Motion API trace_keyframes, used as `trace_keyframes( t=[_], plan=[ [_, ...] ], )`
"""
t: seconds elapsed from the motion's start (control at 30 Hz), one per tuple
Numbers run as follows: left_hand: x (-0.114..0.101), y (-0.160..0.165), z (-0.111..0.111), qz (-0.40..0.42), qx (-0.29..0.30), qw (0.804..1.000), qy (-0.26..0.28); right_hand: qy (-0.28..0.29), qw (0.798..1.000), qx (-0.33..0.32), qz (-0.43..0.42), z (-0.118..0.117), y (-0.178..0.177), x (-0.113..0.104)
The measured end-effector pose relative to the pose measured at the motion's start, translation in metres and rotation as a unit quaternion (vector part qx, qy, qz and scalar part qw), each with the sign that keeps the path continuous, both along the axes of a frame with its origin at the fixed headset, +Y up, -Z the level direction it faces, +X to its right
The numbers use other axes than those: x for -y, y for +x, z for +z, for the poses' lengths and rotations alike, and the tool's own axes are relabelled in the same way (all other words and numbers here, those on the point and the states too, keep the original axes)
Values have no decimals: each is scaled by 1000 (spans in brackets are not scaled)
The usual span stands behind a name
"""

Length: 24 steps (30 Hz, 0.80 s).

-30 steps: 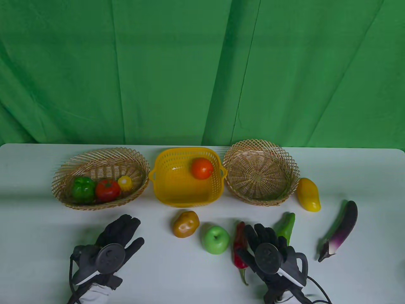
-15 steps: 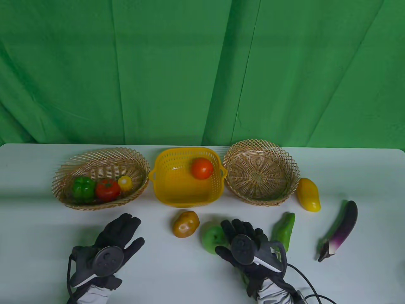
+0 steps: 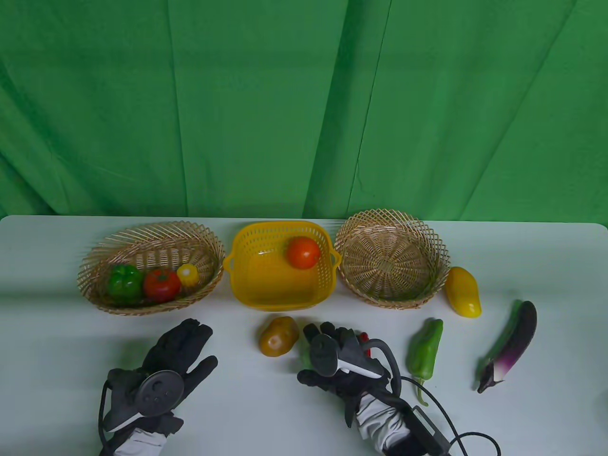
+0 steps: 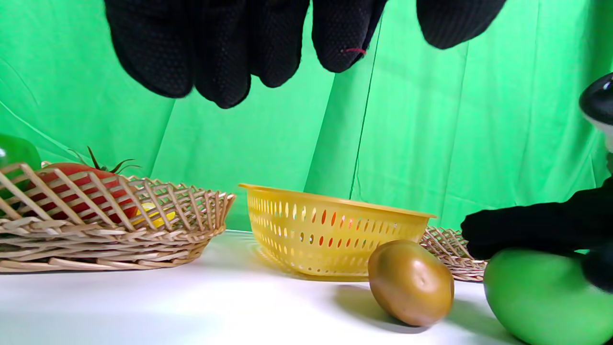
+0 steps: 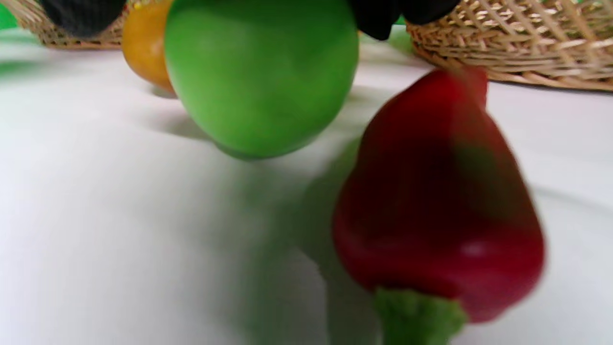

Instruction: Place 10 objects into 3 containers, with green background

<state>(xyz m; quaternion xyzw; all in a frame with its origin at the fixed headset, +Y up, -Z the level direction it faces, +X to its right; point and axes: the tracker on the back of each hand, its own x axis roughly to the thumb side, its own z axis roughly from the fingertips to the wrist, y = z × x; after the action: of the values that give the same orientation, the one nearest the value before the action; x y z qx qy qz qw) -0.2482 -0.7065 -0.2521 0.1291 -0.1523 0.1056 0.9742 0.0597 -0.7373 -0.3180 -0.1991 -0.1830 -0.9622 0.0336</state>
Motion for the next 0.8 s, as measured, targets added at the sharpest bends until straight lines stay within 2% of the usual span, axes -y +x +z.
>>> trace_keyframes(
  t=[0.2,0.4,0.8],
  plan=[
    [0,1,0,3,5,1000,3,19,999,-4,37,-1,-9,6],
    [-1,1,1,5,6,1000,4,29,998,-20,51,-1,-16,3],
    [-1,2,2,4,7,1000,2,27,1000,3,5,-6,-4,-29]
  ],
)
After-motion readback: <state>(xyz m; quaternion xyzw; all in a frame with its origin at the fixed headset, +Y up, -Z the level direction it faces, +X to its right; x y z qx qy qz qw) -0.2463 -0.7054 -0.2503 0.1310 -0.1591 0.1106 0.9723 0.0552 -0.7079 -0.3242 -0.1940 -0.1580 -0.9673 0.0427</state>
